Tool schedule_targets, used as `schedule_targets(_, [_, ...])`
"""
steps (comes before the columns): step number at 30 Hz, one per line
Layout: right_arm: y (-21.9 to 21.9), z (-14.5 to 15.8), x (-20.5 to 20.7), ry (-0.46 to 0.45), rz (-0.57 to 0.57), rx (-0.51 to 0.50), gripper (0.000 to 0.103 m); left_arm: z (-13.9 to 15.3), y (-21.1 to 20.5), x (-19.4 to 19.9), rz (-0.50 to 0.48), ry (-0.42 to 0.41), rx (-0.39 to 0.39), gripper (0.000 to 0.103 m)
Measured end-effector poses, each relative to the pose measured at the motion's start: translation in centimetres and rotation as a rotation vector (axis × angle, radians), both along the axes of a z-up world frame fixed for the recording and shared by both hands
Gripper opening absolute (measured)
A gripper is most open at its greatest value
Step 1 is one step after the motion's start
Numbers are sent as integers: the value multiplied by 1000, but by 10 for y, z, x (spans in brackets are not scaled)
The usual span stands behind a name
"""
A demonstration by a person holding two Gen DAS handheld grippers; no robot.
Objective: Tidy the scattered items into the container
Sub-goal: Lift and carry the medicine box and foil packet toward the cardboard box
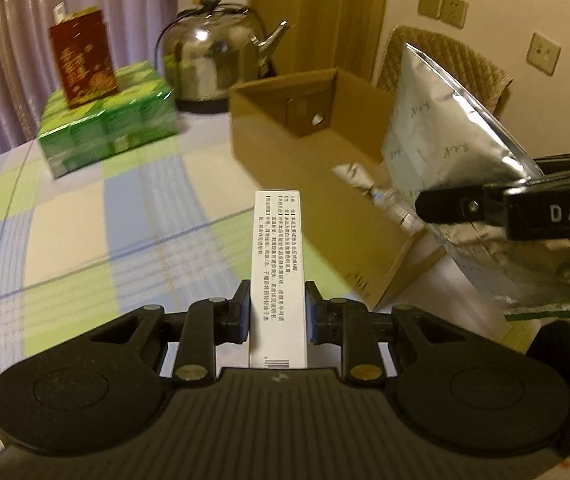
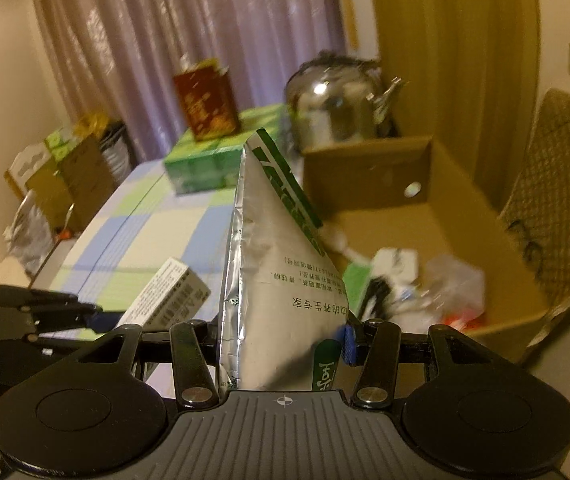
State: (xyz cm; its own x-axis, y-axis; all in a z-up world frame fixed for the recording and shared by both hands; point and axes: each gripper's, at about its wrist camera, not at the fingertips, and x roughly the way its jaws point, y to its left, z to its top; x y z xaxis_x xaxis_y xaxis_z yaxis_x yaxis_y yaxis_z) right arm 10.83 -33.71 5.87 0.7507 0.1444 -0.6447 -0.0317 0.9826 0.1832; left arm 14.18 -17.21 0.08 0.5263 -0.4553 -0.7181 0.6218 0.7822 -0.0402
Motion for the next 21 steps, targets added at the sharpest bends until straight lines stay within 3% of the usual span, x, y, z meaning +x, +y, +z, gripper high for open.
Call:
schedule_targets(11, [-79, 11, 35, -31, -117, -9, 47, 23, -71, 30, -65, 12, -98, 21])
schedule_targets(21, [-118, -12, 73, 3, -150, 64, 47, 7, -119, 60, -82, 50, -120, 21])
